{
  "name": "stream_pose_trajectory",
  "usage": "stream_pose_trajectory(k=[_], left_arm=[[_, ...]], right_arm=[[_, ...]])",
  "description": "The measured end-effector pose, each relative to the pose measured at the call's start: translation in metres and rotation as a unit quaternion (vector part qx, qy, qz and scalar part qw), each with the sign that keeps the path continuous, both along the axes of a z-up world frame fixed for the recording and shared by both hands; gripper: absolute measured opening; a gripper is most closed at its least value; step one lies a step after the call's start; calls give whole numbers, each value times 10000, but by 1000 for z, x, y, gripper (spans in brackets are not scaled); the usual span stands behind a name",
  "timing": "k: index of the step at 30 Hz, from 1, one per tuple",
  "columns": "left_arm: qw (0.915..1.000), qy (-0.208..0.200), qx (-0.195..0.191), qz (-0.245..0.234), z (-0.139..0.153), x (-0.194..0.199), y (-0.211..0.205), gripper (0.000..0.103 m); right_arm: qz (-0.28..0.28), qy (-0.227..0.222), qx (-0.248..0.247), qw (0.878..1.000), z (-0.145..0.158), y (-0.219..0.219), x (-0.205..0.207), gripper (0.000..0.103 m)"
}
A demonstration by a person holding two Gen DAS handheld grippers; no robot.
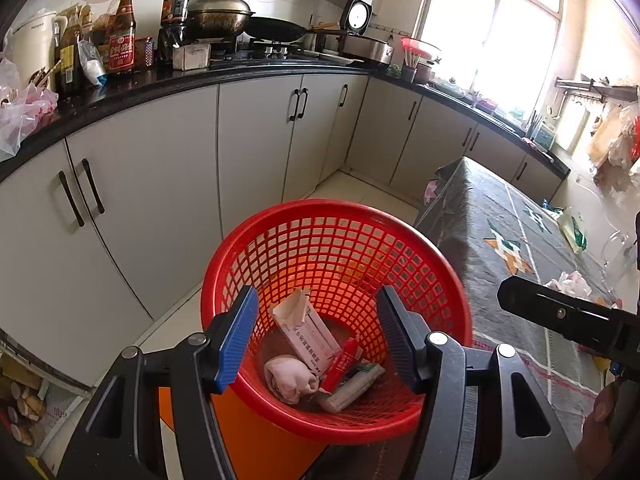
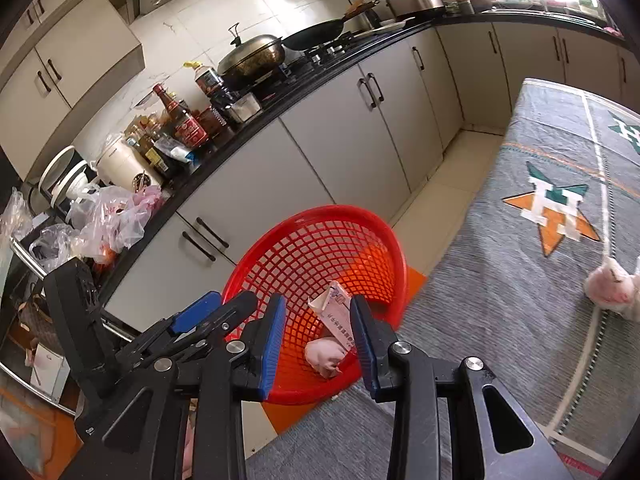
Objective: Collect trash
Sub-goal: 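Open the left tool over the basket while the right tool drops the teal pack, then move both open tools back toward the table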
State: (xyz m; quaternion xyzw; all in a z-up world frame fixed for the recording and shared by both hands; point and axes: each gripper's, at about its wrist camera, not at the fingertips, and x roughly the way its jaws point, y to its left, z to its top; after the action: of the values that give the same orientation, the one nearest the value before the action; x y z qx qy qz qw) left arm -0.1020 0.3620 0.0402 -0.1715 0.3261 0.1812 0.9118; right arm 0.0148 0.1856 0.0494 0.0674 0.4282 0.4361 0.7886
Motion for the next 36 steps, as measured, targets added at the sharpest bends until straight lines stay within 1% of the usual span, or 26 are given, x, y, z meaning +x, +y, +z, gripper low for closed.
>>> stream_pose_trajectory(k=[3, 10, 16, 21, 26, 29, 33, 35, 36], left_arm=[[10000, -28, 35, -51, 4, -1, -5, 61], [9997, -68, 136, -207, 13, -2, -25, 61], [9986, -87, 263, -443, 22, 1, -53, 62], [9964, -93, 399, -741, 29, 6, -84, 63], [9927, -18, 492, -1103, 32, 17, -121, 64], [9894, 61, 576, -1328, 32, 27, -144, 65], [9846, 180, 619, -1625, 31, 43, -171, 66], [9824, 251, 571, -1758, 31, 53, -182, 66], [9814, 265, 537, -1826, 32, 58, -188, 66]], right_arm=[[-80, 39, 34, 10000, 2, -8, 0, 37], [-351, 99, 145, 9992, 6, -44, 3, 37], [-581, 201, 307, 9976, 10, -81, 5, 37], [-757, 205, 459, 9959, 16, -117, 0, 37], [-999, 260, 642, 9926, 18, -164, -7, 37], [-1248, 234, 725, 9893, 20, -200, -12, 37], [-1743, 67, 779, 9816, 25, -262, -22, 38], [-2129, -24, 778, 9740, 29, -299, -26, 40], [-2271, -41, 811, 9705, 30, -313, -28, 42]])
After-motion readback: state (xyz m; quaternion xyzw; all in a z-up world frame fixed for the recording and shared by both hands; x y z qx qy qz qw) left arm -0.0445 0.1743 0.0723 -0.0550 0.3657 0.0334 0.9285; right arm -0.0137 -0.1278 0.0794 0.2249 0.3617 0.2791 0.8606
